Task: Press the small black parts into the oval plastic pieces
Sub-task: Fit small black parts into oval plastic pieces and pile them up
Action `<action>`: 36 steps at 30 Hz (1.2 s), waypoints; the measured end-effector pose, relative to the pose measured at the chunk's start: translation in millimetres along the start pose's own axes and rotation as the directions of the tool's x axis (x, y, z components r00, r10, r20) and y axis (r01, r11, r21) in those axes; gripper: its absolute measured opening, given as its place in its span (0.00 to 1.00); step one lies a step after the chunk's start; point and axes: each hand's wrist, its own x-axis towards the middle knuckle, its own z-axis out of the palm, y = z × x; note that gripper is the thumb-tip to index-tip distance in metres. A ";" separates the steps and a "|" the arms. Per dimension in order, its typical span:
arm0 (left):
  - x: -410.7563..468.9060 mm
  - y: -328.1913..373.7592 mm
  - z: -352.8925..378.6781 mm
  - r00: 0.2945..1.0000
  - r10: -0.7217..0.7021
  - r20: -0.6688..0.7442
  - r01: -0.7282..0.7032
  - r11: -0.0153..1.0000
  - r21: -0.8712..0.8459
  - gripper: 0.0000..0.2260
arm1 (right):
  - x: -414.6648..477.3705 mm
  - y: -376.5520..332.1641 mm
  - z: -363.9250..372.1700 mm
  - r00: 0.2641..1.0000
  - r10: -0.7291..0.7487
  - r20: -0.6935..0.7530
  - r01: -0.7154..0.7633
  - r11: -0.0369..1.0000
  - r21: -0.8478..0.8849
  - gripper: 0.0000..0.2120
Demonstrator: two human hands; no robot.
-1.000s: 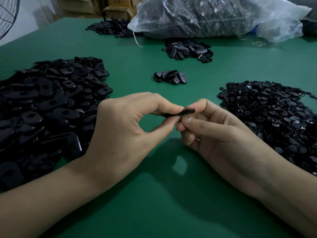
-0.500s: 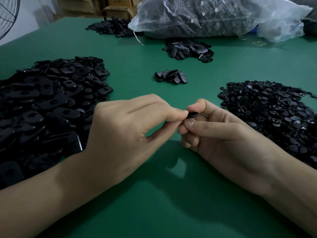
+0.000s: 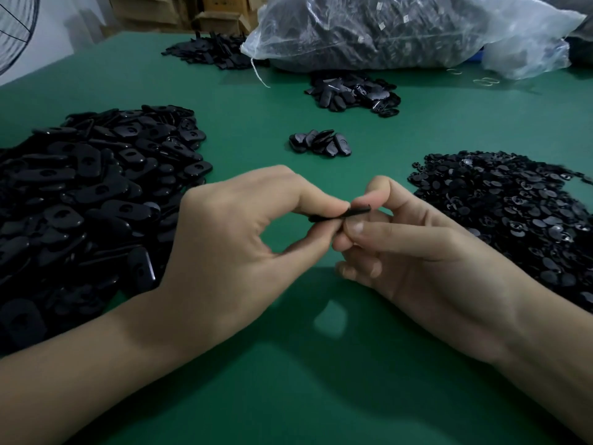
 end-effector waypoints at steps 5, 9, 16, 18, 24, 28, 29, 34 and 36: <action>2.3 -2.5 1.7 0.995 -0.095 0.013 0.096 0.991 -0.094 0.05 | 0.4 3.0 0.2 0.986 -0.164 -0.037 0.156 0.974 -0.163 0.08; 2.0 -8.2 2.4 0.985 -0.166 0.056 0.173 0.966 -0.189 0.07 | 0.8 4.9 -1.2 0.969 -0.242 -0.054 0.215 0.927 -0.307 0.06; 2.1 -20.7 6.2 0.922 -0.351 0.164 0.384 0.881 -0.275 0.08 | 4.7 9.1 -3.7 0.944 -0.285 -0.166 0.185 0.875 -0.448 0.07; 2.8 -19.1 4.5 0.941 -0.286 0.180 0.318 0.931 -0.181 0.15 | 5.1 8.8 -7.1 0.937 -0.277 -0.214 0.160 0.882 -0.444 0.07; 16.0 -14.1 -3.9 0.960 -0.163 0.228 0.165 0.986 0.009 0.19 | 6.0 10.1 -11.7 0.916 -0.312 -0.253 0.152 0.852 -0.500 0.05; 40.9 -27.3 -8.0 0.920 -0.323 0.222 0.329 0.944 0.012 0.19 | 7.6 11.3 -14.6 0.914 -0.360 -0.185 0.158 0.739 -0.655 0.03; 50.2 -33.2 -6.0 0.903 -0.356 0.241 0.364 0.931 0.015 0.19 | 7.7 11.8 -15.3 0.918 -0.367 -0.152 0.162 0.694 -0.701 0.04; 101.8 -72.9 18.6 0.905 -0.390 0.168 0.362 0.915 0.177 0.19 | 5.6 10.8 -17.0 0.919 -0.390 -0.055 0.163 0.505 -0.848 0.09; 116.5 -91.7 32.8 0.905 -0.406 0.127 0.374 0.901 0.218 0.19 | 6.2 8.5 -18.4 0.920 -0.388 -0.057 0.155 0.494 -0.856 0.09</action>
